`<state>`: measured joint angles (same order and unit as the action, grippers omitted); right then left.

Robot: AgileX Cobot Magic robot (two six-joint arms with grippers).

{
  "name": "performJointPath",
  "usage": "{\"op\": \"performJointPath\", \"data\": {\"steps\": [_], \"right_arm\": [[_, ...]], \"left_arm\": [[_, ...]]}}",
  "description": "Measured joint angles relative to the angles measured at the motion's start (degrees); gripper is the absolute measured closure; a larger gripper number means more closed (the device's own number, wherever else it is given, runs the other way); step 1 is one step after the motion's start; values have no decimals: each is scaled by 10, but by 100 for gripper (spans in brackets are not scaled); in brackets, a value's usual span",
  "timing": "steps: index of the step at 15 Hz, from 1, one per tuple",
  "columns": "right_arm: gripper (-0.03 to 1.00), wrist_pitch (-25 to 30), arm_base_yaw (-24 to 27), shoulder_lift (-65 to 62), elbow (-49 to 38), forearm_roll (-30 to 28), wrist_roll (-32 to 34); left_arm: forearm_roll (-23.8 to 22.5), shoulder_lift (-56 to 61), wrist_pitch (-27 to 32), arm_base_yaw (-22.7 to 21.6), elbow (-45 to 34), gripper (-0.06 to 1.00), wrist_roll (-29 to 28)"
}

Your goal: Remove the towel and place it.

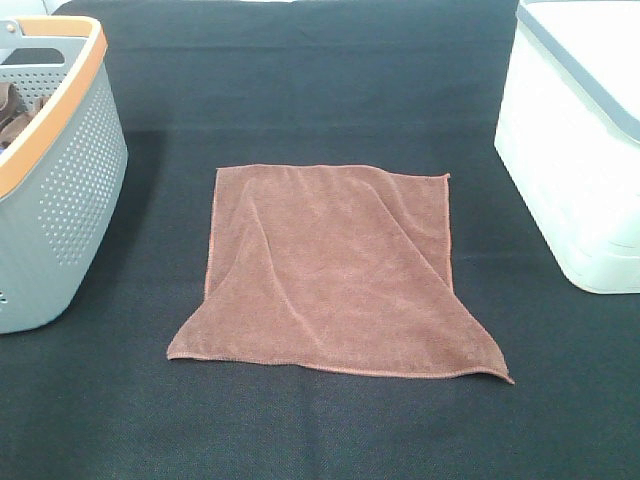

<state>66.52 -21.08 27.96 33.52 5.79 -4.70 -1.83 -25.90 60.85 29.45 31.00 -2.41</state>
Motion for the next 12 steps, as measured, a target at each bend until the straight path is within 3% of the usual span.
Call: {"op": "performJointPath", "data": {"steps": [6, 12], "right_arm": [[16, -54, 0, -191, -45, -18, 0], [16, -54, 0, -217, -45, -20, 0]], "left_arm": [[18, 90, -5, 0, -22, 25, 72], [18, 91, -5, 0, -22, 25, 76]]}}
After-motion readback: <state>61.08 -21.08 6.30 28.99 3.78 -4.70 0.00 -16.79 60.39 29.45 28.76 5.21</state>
